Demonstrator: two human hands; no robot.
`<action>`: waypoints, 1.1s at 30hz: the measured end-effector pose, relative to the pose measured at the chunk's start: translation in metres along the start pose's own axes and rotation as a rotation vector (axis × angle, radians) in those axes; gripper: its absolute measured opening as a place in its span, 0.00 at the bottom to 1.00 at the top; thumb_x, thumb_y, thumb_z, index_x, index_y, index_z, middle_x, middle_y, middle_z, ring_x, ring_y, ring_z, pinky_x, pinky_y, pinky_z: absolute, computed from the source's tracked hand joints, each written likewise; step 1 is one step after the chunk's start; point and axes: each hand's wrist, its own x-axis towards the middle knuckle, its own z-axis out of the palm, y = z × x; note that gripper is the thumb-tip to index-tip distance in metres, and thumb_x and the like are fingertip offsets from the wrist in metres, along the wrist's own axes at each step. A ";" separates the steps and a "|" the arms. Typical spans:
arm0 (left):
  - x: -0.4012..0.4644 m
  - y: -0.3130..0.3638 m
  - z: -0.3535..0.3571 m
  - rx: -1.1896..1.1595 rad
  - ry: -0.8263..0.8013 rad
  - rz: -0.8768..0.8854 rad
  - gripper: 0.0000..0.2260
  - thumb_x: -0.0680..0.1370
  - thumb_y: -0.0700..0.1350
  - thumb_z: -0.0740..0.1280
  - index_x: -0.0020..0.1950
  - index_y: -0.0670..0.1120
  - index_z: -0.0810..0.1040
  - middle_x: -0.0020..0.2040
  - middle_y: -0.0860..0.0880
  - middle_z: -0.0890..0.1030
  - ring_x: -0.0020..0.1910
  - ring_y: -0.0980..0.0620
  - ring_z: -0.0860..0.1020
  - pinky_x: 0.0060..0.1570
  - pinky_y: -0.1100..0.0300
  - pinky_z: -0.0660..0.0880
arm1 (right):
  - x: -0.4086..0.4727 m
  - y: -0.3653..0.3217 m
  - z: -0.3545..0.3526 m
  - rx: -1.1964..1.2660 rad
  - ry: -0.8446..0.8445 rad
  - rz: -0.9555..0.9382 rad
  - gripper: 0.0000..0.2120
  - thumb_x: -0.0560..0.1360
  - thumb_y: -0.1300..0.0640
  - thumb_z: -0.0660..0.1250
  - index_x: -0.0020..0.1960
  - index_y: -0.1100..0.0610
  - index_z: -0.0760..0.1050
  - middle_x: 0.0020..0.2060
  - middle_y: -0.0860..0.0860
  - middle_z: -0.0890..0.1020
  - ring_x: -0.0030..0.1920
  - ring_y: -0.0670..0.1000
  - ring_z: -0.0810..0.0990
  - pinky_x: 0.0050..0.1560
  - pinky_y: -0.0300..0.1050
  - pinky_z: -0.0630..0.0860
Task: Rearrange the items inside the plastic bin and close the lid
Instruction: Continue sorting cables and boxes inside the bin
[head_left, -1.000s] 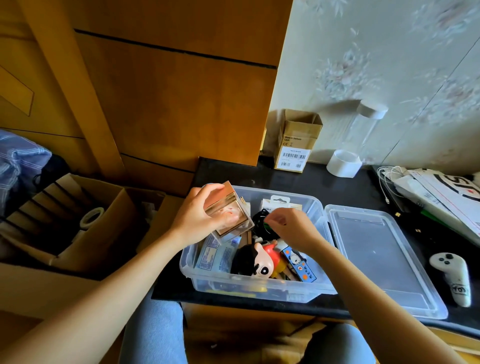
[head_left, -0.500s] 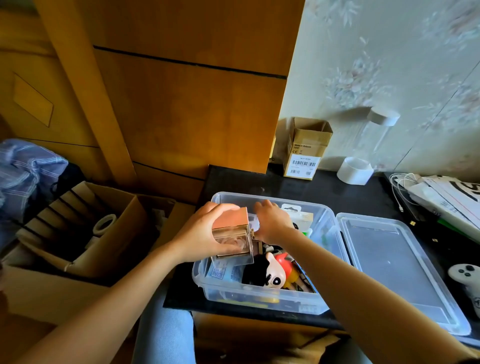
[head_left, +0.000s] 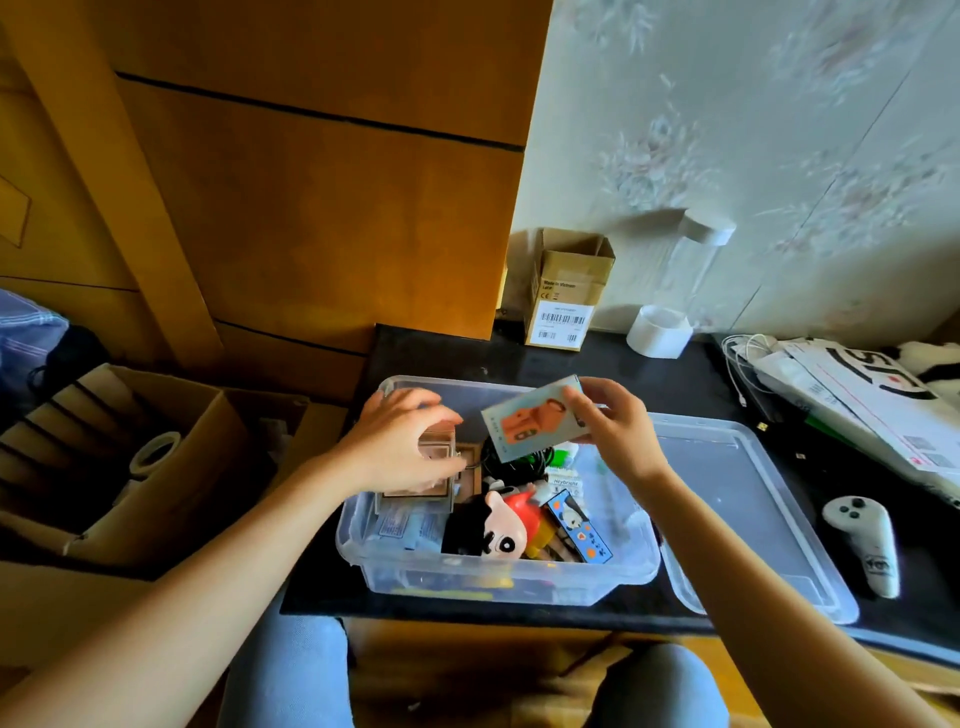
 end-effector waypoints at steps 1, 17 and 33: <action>0.004 0.007 0.001 -0.011 0.048 0.024 0.23 0.73 0.63 0.65 0.66 0.58 0.71 0.69 0.53 0.66 0.69 0.53 0.61 0.71 0.49 0.52 | -0.001 0.002 -0.005 0.021 0.003 0.008 0.14 0.77 0.52 0.65 0.58 0.60 0.75 0.44 0.54 0.81 0.45 0.53 0.82 0.39 0.41 0.81; 0.062 0.077 0.032 -0.080 -0.090 -0.005 0.21 0.76 0.40 0.63 0.69 0.50 0.69 0.70 0.51 0.68 0.65 0.49 0.70 0.58 0.54 0.71 | -0.017 0.024 -0.043 -0.084 0.180 -0.034 0.20 0.78 0.56 0.62 0.69 0.57 0.66 0.61 0.53 0.75 0.58 0.50 0.75 0.58 0.49 0.75; 0.072 0.089 0.057 0.398 -0.221 -0.135 0.17 0.75 0.38 0.66 0.63 0.47 0.74 0.60 0.42 0.72 0.56 0.42 0.75 0.42 0.58 0.70 | -0.021 0.029 -0.023 -0.339 0.186 -0.130 0.23 0.78 0.56 0.63 0.71 0.54 0.62 0.65 0.50 0.69 0.60 0.47 0.72 0.52 0.32 0.70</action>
